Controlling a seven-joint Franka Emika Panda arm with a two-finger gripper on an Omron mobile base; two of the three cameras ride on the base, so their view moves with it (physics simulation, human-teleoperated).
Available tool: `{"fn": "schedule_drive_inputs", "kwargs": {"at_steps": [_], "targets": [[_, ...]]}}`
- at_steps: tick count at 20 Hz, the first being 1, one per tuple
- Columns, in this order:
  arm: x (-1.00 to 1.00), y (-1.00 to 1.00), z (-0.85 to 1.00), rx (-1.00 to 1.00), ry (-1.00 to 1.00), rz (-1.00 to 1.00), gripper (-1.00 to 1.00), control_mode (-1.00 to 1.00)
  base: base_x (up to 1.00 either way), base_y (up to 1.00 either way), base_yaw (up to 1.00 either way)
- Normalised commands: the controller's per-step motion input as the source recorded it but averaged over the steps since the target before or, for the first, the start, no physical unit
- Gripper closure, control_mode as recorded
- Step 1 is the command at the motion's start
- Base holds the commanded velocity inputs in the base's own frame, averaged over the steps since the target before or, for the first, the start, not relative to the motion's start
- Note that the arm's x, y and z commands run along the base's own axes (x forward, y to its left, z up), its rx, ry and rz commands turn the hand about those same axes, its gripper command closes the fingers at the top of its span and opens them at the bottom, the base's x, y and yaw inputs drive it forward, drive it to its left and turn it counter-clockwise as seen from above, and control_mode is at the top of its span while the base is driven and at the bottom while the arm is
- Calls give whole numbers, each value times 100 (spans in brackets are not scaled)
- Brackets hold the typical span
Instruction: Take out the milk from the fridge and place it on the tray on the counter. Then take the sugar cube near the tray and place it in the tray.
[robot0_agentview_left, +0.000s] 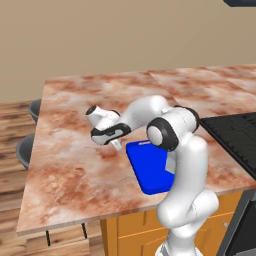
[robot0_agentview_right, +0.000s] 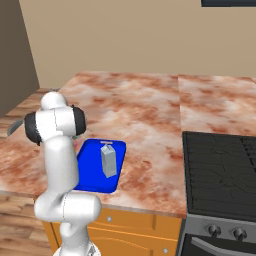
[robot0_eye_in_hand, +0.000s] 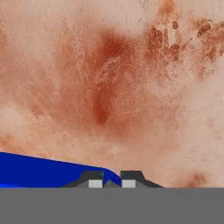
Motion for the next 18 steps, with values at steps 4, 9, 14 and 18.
{"fn": "schedule_drive_inputs", "kwargs": {"at_steps": [4, 9, 14, 18], "targets": [[-75, -4, 62, -2, -5, 0, 100, -100, 0, 0, 0], [-88, -48, 16, -3, -5, 0, 100, -100, 0, 0, 0], [-67, -75, 0, 0, -3, 0, 100, -100, 0, 0, 0], [-27, -60, 0, 0, 0, 0, 100, -100, 0, 0, 0]]}}
